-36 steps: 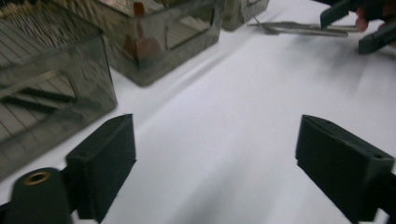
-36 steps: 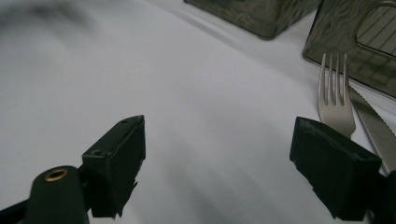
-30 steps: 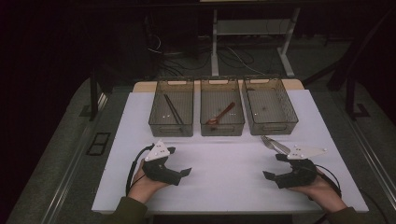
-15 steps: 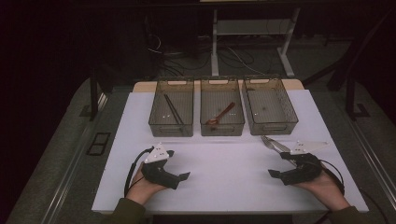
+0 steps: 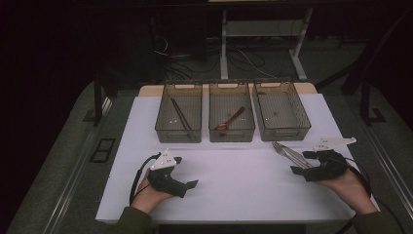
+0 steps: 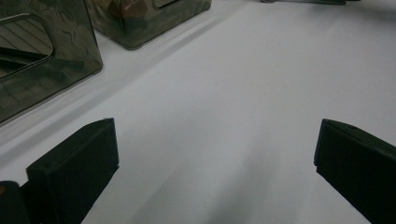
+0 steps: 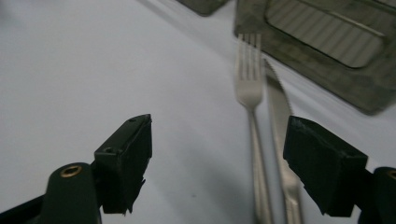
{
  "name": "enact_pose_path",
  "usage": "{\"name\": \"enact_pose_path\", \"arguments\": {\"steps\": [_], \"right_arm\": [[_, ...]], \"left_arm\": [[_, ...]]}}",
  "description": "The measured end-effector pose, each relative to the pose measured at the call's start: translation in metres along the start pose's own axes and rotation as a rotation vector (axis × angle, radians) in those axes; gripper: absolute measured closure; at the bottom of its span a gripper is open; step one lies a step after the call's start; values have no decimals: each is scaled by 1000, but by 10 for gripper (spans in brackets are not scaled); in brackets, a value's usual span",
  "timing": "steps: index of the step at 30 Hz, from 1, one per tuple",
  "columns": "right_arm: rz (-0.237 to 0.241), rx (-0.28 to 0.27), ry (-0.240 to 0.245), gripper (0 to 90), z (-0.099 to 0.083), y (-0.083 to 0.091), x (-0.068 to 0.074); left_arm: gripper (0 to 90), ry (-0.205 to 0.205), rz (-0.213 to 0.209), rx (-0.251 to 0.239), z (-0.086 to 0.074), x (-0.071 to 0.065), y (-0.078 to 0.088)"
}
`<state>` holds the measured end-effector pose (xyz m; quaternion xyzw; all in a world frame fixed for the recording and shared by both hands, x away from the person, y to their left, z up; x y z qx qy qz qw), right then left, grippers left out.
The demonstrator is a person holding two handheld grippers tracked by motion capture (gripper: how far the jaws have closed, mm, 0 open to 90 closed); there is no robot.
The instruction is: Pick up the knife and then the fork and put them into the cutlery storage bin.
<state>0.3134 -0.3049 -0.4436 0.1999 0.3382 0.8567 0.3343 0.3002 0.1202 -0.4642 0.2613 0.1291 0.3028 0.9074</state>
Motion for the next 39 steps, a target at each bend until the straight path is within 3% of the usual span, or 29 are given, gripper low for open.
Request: {"name": "enact_pose_path", "arguments": {"steps": [10, 16, 31, 39], "right_arm": [[-32, 69, -2, 378, 5, 0, -22], [-20, 144, 5, 427, 12, -8, -25], [1, 270, 19, 535, 32, -31, -30], [-2, 373, 55, 611, 36, -44, -31]], "left_arm": [[0, -12, -19, 21, -1, -3, -3], [0, -15, -24, 26, -1, -4, -4], [0, -20, -30, 30, -1, -6, -5], [0, -21, -30, 30, -1, -6, -5]]}}
Point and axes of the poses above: each handheld gripper's, and its own axes: y roughly backward along the jaws, z roughly out of its top, x roughly to its left, the point moved 5 cm from there along -y, roughly forward along the jaws, and after that the axes turned 4 degrees about z, right-handed, at the moved point
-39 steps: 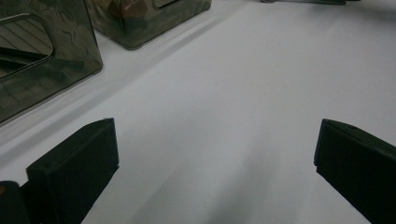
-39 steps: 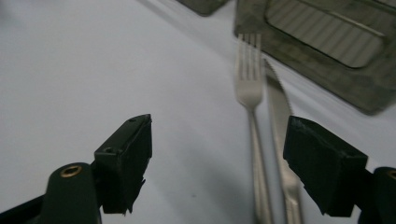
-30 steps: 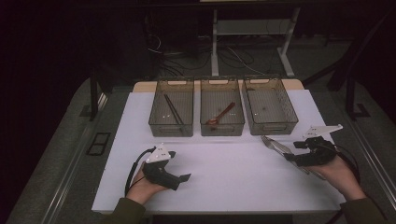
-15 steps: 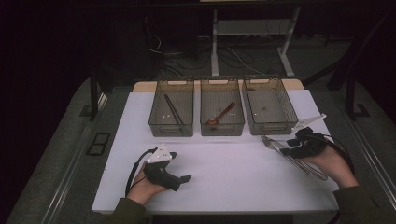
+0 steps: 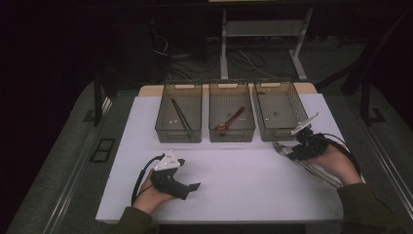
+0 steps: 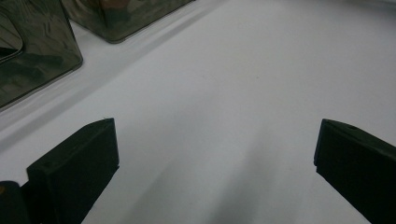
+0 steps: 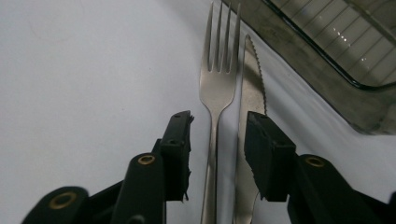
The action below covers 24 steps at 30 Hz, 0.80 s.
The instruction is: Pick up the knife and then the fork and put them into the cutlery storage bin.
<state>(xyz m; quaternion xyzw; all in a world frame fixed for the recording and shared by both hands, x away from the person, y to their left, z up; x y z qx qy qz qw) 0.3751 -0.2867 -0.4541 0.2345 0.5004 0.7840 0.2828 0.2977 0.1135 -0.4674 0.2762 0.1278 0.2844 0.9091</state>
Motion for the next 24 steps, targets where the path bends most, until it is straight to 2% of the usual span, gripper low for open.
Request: {"name": "enact_pose_path", "arguments": {"steps": [6, 11, 22, 24], "right_arm": [[-17, 94, 17, 674, 4, -8, 0], [-26, 148, 22, 718, 5, -13, 0], [-30, 206, 38, 770, 6, -19, 1], [-18, 214, 43, 784, 7, -20, 0]], "left_arm": [[0, 2, 0, -1, 0, 0, 0], [0, 1, -1, -1, 0, 0, 0], [0, 2, -2, 0, 0, -1, 0], [0, 2, -3, 1, 0, -1, 0]]}}
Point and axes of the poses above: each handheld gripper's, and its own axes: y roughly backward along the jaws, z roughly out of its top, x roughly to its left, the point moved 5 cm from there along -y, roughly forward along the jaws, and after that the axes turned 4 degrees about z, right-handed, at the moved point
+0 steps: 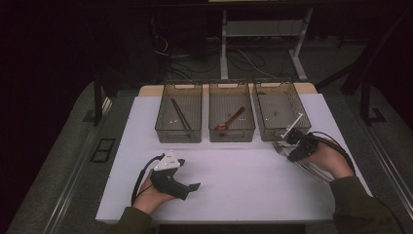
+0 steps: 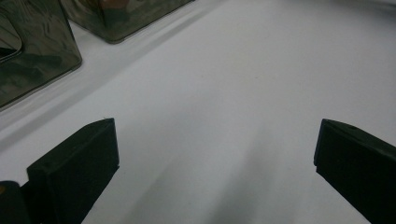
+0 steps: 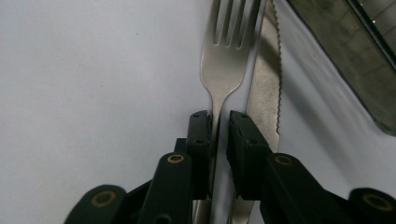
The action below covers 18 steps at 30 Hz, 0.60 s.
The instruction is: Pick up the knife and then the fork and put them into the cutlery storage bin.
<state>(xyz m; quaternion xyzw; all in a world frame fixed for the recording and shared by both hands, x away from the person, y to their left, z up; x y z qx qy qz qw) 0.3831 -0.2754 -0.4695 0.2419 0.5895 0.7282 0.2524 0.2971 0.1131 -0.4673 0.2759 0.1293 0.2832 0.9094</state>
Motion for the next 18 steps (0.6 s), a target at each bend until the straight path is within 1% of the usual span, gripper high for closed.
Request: {"name": "enact_pose_path", "arguments": {"steps": [2, 4, 6, 8, 14, 15, 18], "right_arm": [[0, 6, -6, 790, 1, 0, 0], [10, 12, 1, 804, 1, 0, 0], [5, 14, 3, 816, 1, -1, -1], [14, 13, -11, 817, 1, -1, 0], [14, 10, -14, 836, 1, -1, -1], [23, 11, -25, 839, 1, 0, 0], [31, 11, -29, 844, 1, 0, 0]], "left_arm": [[0, 0, 0, 0, 0, 0, 0], [0, 0, 0, 1, 0, 0, 0], [0, 0, 0, 0, 0, 0, 0], [0, 0, 0, 0, 0, 0, 0], [0, 0, -1, 1, 0, -1, 0], [0, 0, 0, 1, 0, 0, 0], [0, 0, -1, 0, 0, 0, 0]]}}
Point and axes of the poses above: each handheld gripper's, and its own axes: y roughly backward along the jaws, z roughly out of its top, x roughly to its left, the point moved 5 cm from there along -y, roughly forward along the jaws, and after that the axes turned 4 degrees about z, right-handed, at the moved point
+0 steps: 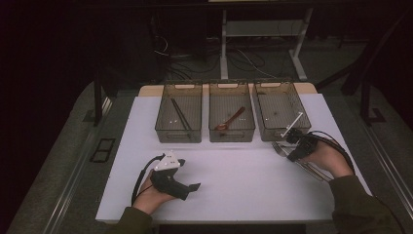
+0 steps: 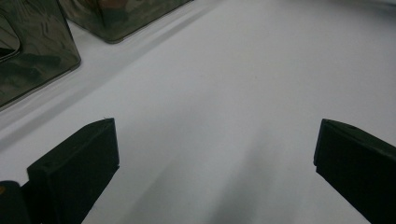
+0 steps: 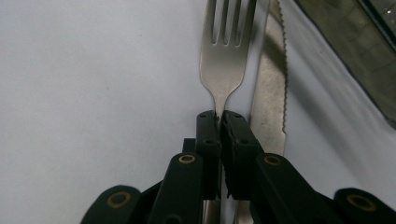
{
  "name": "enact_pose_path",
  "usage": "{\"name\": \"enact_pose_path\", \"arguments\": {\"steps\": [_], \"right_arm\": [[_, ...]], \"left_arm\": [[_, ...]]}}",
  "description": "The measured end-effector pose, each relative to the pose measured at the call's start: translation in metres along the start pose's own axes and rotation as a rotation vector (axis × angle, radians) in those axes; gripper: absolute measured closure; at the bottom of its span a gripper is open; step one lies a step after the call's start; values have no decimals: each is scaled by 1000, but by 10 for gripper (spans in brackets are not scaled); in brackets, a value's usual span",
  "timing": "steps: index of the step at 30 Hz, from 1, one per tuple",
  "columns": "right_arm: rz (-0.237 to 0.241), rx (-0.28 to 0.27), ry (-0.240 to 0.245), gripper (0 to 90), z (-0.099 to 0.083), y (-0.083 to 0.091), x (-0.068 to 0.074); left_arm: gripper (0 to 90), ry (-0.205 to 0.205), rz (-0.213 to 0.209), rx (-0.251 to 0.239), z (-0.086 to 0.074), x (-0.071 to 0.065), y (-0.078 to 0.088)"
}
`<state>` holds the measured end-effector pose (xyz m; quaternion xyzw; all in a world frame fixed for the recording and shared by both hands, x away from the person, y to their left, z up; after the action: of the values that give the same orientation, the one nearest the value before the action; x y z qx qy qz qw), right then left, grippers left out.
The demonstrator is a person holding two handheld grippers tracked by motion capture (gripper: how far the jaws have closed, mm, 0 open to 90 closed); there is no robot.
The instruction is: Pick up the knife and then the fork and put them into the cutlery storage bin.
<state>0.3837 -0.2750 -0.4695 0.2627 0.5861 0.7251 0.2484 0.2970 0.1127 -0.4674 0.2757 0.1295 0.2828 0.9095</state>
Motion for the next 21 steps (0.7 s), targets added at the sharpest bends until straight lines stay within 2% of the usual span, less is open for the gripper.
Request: {"name": "enact_pose_path", "arguments": {"steps": [8, 14, 21], "right_arm": [[6, -27, -4, 845, -2, 6, 0], [21, -98, -12, 846, -6, 19, -1], [53, -210, -35, 846, -12, 34, -3]], "left_arm": [[0, -2, -2, 0, 0, 0, 0], [0, -4, -1, 0, 0, 0, 0], [0, -3, -2, -5, 1, -1, 1]]}}
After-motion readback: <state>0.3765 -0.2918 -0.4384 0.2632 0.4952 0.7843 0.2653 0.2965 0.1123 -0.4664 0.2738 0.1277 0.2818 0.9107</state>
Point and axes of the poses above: each handheld gripper's, and its own axes: y roughly backward along the jaws, z roughly out of its top, x roughly to its left, the point moved 5 cm from there along -y, roughly forward along the jaws, and after that the axes turned 4 degrees about z, right-handed, at the moved point
